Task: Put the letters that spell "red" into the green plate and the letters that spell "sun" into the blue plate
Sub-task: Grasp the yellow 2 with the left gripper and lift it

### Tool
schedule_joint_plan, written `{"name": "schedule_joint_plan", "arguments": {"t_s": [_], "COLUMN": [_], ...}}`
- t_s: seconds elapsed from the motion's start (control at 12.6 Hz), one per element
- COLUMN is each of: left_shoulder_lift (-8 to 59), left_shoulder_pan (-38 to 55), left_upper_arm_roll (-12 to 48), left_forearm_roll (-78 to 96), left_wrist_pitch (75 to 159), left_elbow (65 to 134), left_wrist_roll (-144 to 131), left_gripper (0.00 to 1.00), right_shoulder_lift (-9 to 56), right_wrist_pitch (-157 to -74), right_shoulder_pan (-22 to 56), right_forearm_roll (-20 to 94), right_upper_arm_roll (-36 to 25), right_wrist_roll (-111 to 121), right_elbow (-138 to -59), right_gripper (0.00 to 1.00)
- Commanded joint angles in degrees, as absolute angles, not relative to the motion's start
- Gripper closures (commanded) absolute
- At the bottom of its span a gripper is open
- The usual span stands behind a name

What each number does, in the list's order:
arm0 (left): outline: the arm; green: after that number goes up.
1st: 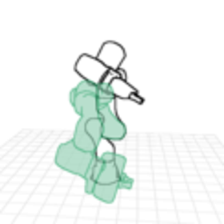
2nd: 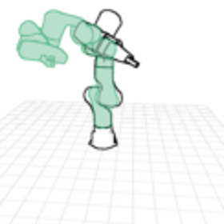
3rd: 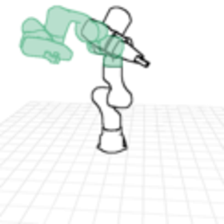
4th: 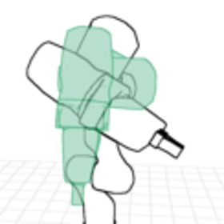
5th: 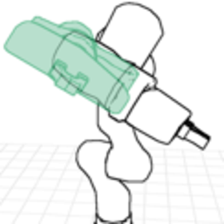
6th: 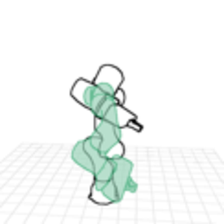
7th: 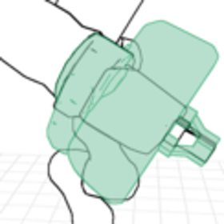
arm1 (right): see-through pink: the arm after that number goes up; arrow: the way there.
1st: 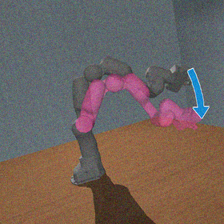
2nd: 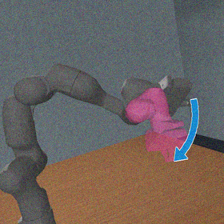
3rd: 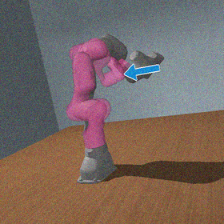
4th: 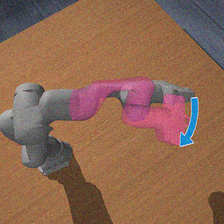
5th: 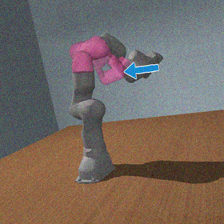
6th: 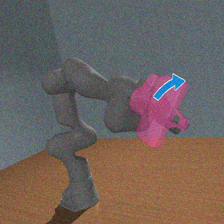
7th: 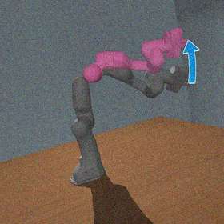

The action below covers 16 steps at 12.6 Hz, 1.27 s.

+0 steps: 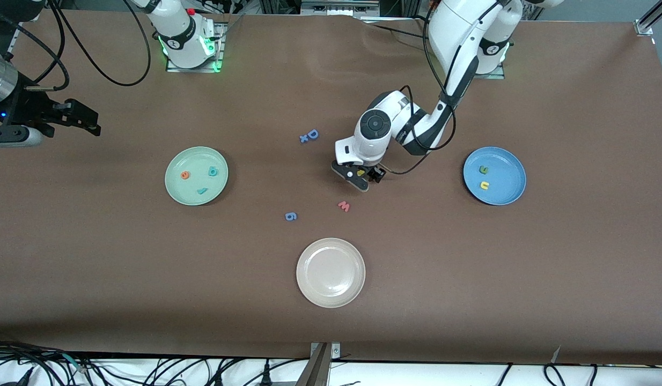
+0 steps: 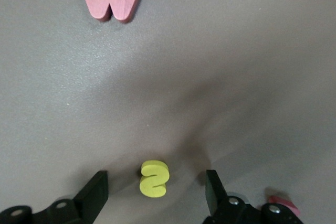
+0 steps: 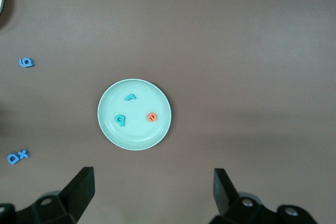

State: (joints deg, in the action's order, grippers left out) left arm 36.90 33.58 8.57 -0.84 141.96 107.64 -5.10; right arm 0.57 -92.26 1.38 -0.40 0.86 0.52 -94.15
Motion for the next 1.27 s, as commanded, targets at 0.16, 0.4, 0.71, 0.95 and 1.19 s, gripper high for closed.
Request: {"name": "schedule_joint_plan", "arguments": {"t_s": [0.16,0.4,0.71,0.95,1.19], "left_shoulder_lift": [37.6,37.6,37.6,37.3,35.0], "left_shoulder_pan": [34.4,34.5,34.4,34.1,31.2], "left_upper_arm_roll": [8.0,7.8,7.5,6.3,4.1], "left_forearm_roll": [-1.3,-1.3,-1.3,-1.2,2.5], "left_wrist_pitch": [144.2,144.2,144.2,144.1,142.7], "left_elbow": [108.1,108.1,108.1,108.1,108.2], "left_wrist_roll": [-4.0,-4.0,-4.0,-2.1,3.5], "left_gripper": [0.31,0.52,0.85,0.93,0.94], "right_shoulder_lift": [0.7,-1.0,-3.6,-3.3,-1.9], "right_wrist_pitch": [-90.3,-90.9,-92.6,-92.5,-92.7], "right_shoulder_pan": [-2.9,-2.9,-1.7,-1.1,-1.1], "right_forearm_roll": [-1.4,-1.0,-1.1,-1.2,-1.2], "right_upper_arm_roll": [5.8,4.0,2.8,2.1,2.1], "right_wrist_roll": [1.1,1.1,1.1,1.1,1.1], "right_elbow": [-92.7,-94.6,-97.6,-97.5,-97.1], "right_gripper": [0.0,0.0,0.0,0.0,0.0]}}
